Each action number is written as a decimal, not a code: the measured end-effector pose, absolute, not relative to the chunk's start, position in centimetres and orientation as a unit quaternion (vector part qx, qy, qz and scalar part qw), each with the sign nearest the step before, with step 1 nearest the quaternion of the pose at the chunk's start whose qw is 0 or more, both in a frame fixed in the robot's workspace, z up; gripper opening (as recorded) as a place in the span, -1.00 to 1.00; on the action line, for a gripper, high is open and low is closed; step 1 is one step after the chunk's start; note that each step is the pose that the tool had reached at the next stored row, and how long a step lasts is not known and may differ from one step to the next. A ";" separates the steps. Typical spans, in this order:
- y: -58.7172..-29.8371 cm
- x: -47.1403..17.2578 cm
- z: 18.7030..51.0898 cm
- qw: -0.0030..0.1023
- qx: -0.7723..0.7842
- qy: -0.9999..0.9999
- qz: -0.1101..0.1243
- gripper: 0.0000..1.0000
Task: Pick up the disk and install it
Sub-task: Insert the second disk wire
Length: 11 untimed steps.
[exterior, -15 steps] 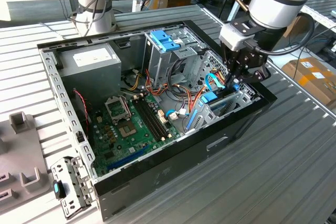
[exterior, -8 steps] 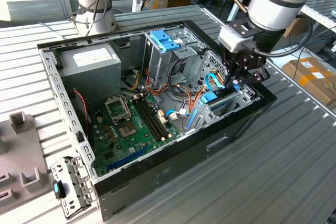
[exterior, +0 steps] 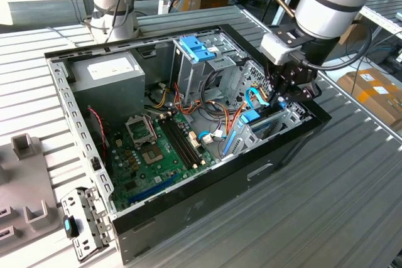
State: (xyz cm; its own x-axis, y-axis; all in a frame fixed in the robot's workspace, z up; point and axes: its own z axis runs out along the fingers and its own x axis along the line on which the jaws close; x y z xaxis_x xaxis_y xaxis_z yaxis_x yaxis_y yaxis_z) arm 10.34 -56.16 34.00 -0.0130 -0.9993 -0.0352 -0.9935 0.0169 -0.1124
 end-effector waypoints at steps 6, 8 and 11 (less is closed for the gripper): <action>-56.2 10.3 33.9 0.052 -0.701 0.711 -0.028 -0.67; -56.2 10.3 33.9 0.052 -0.701 0.711 -0.028 -0.67; -56.1 10.3 33.8 0.053 -0.701 0.711 -0.027 -0.65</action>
